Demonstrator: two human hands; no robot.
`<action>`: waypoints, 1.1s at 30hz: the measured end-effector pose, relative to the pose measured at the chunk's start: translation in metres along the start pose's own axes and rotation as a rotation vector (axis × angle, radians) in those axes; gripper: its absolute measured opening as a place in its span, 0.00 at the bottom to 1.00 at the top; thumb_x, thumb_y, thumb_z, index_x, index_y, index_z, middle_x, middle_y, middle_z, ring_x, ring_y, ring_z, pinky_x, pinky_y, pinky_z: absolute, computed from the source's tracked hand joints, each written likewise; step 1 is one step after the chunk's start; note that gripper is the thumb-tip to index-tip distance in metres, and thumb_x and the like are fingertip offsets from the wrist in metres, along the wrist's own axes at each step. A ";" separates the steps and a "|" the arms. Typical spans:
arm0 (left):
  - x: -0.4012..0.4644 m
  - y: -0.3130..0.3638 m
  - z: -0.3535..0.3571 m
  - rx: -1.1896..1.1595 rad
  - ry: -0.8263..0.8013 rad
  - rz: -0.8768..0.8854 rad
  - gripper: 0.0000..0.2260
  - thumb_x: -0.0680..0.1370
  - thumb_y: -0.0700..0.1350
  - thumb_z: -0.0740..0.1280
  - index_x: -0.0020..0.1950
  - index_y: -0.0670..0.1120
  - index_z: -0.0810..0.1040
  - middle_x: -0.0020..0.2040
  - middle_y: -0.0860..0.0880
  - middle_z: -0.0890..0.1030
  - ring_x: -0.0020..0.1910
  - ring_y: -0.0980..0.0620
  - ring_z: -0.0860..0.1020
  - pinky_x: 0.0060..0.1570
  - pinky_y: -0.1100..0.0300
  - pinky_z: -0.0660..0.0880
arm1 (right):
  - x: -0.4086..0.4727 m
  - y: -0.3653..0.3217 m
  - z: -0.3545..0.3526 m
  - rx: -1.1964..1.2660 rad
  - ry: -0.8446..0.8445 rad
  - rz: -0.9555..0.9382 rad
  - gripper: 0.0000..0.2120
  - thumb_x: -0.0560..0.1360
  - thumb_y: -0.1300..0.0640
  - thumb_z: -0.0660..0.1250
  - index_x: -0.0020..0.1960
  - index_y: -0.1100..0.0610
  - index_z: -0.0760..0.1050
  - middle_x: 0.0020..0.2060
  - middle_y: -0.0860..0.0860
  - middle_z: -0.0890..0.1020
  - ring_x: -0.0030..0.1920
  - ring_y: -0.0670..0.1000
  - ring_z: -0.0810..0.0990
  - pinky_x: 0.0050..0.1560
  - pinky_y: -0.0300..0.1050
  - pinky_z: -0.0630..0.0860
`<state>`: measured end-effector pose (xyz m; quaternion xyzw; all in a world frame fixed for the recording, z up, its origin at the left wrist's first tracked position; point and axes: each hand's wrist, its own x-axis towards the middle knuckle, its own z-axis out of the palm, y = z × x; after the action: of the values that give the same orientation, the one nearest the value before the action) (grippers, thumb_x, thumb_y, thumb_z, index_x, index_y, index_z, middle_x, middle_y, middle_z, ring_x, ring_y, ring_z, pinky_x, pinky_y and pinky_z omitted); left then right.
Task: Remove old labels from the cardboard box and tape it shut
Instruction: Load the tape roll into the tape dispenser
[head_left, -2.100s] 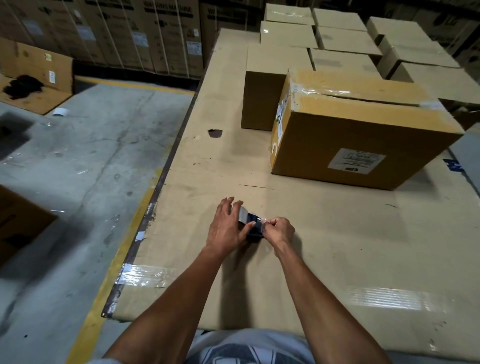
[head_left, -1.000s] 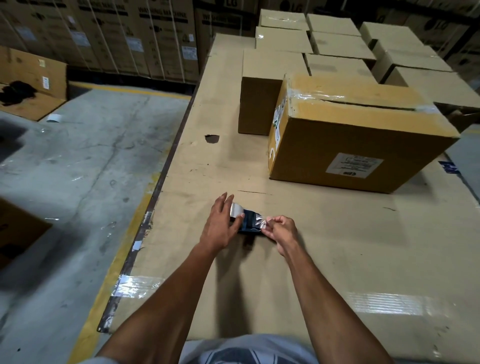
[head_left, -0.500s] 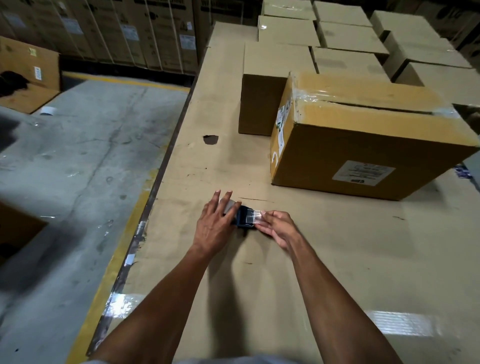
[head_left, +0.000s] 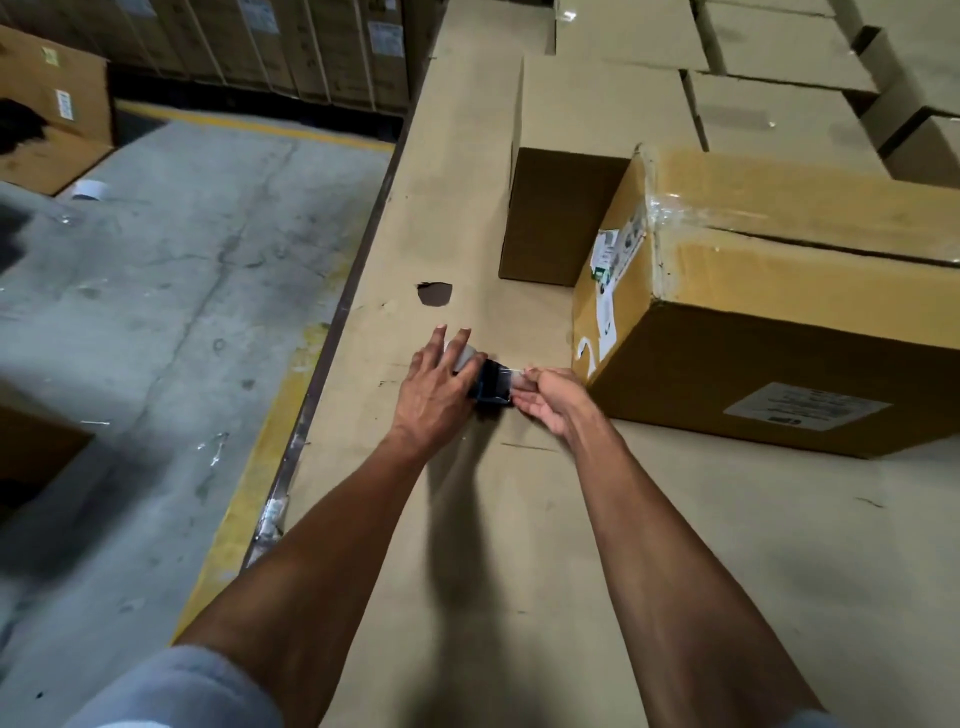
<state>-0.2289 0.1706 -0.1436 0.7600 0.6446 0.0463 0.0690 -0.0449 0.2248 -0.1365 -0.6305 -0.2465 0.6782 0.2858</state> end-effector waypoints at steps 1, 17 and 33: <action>0.011 -0.004 -0.001 0.007 0.000 0.008 0.33 0.80 0.52 0.74 0.82 0.50 0.66 0.87 0.42 0.55 0.86 0.34 0.49 0.80 0.34 0.60 | 0.010 -0.005 0.003 0.013 0.002 0.009 0.07 0.86 0.63 0.60 0.62 0.63 0.74 0.50 0.61 0.83 0.56 0.60 0.81 0.67 0.53 0.76; 0.090 -0.030 0.007 0.120 0.033 0.035 0.41 0.76 0.51 0.77 0.84 0.52 0.61 0.88 0.43 0.53 0.86 0.34 0.48 0.79 0.33 0.63 | 0.064 -0.050 0.024 -0.021 0.212 -0.120 0.08 0.83 0.61 0.65 0.47 0.63 0.79 0.60 0.68 0.83 0.60 0.65 0.85 0.66 0.61 0.80; 0.032 0.043 -0.077 -0.138 0.259 -0.060 0.27 0.89 0.54 0.57 0.85 0.44 0.59 0.83 0.42 0.65 0.82 0.41 0.64 0.79 0.41 0.64 | -0.061 -0.052 0.019 -0.532 0.429 -0.692 0.13 0.83 0.63 0.62 0.55 0.49 0.83 0.53 0.47 0.88 0.53 0.49 0.85 0.53 0.39 0.77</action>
<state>-0.1939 0.1985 -0.0611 0.7217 0.6656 0.1860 0.0389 -0.0576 0.2197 -0.0555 -0.6883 -0.5422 0.3114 0.3679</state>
